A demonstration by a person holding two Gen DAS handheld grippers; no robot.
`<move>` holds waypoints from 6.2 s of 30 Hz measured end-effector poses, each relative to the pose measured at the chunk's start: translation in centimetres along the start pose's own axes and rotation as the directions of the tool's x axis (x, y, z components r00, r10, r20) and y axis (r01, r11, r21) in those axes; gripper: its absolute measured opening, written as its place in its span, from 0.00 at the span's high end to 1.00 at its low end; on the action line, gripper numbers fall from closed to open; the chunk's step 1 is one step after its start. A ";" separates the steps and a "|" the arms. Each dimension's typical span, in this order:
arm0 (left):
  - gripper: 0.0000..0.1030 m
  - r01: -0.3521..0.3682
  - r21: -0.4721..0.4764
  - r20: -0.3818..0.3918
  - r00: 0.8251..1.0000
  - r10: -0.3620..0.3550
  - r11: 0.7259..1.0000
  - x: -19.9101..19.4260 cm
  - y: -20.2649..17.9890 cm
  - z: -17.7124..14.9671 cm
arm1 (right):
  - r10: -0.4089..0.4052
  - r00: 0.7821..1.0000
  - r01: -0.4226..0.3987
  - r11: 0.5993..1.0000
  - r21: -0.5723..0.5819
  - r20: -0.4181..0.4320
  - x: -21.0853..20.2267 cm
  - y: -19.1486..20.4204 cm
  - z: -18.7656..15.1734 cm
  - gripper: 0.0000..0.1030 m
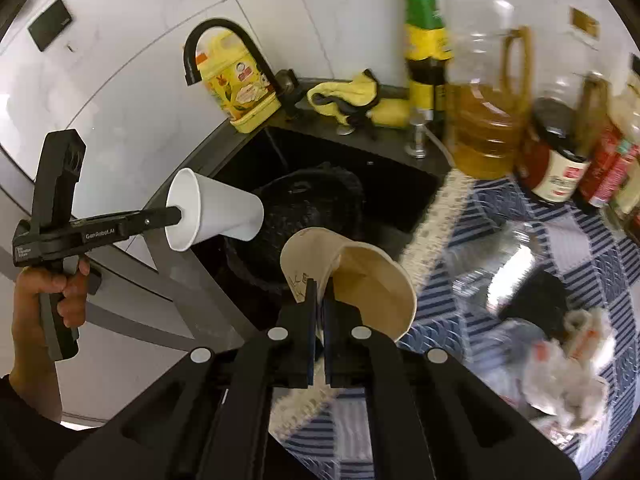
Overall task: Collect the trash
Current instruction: 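Carry both held cups over the black trash bag in the sink, then open both tools to drop the cups into the trash bag, then return the right tool to the table and grasp the crumpled foil, then grasp the crumpled white tissue with the left tool while the right holds the foil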
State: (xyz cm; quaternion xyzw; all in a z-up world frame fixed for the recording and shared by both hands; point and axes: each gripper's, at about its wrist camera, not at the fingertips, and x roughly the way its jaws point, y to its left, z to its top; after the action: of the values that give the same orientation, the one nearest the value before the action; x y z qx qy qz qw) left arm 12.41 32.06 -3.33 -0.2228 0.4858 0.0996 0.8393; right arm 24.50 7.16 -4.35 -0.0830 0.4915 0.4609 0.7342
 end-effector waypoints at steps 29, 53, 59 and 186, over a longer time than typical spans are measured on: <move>0.54 0.044 -0.070 -0.155 0.986 -0.055 0.997 8.0 11.8 6.4 | -0.093 0.972 0.082 0.995 -0.059 -0.214 16.2 6.8 10.9 0.52; 0.54 0.036 -0.015 -0.129 0.991 -0.038 0.999 6.0 10.3 6.7 | -0.052 0.992 0.064 0.993 0.098 -0.116 11.2 4.5 9.0 0.48; 0.53 0.033 0.031 -0.103 0.994 -0.029 0.999 3.9 8.4 5.5 | -0.052 0.997 0.059 0.989 0.138 -0.059 8.0 3.9 6.8 0.40; 0.67 0.245 0.394 -0.418 0.906 -0.065 0.886 14.1 -27.5 -9.6 | -0.014 1.000 0.003 0.693 0.721 0.010 -13.0 -22.7 -17.5 0.43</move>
State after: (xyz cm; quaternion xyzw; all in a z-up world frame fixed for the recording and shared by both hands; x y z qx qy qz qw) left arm 22.72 2.58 -11.99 -0.0831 0.6341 -0.1277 0.7581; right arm 29.26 -23.33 -10.30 0.2123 0.6270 0.2288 0.7138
